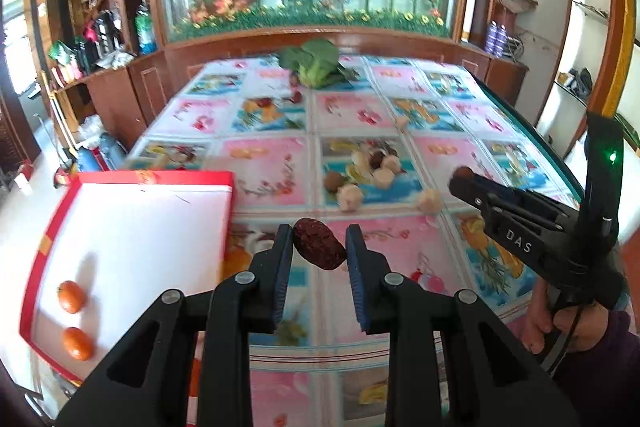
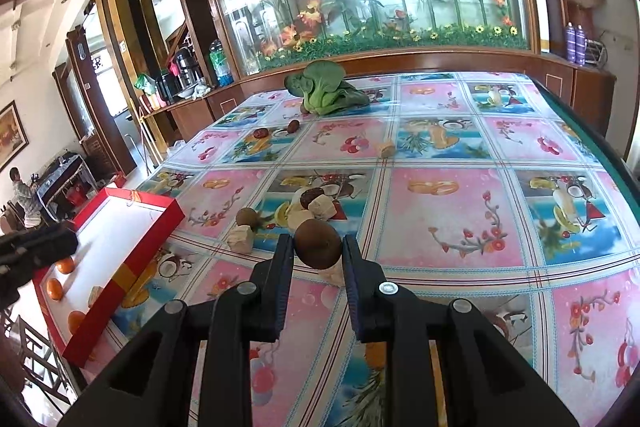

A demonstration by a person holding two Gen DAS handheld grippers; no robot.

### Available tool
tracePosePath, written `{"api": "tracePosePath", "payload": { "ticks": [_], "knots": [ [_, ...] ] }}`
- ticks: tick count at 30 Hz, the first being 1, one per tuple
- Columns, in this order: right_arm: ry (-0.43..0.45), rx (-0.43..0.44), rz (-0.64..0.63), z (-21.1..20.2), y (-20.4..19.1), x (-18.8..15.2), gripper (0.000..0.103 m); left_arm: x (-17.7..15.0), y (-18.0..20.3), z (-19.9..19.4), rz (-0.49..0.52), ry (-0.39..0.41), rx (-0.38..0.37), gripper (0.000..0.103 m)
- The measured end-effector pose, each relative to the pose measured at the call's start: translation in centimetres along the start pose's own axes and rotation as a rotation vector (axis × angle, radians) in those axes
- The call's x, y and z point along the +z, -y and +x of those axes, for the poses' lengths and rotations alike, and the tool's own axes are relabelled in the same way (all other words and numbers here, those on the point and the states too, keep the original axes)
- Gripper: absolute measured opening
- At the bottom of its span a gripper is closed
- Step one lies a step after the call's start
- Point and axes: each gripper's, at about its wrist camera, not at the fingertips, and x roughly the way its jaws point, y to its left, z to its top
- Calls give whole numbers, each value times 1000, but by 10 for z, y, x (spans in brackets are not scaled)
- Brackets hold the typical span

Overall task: Organize fruits
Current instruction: 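Carry the brown fruit and the date into the white tray and open both tools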

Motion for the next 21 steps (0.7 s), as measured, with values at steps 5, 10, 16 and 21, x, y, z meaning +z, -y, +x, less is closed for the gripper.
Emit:
{"api": "tracePosePath", "payload": {
  "ticks": [5,10,16,21],
  "knots": [
    [-11,-15,3,3,-2,-1,23,0,-21,-16,-26,49,50,29],
    [-15,15,40,3,-12,-1,23,-5,-48,-25,-67,74,96,29],
    [-50,159,31,11,-68,-1,23,-13,-78,-32,-114,79,134,29],
    [-88,299,-33,17,-131,-1,23,-18,-100,-36,-147,81,162,29]
  ]
}}
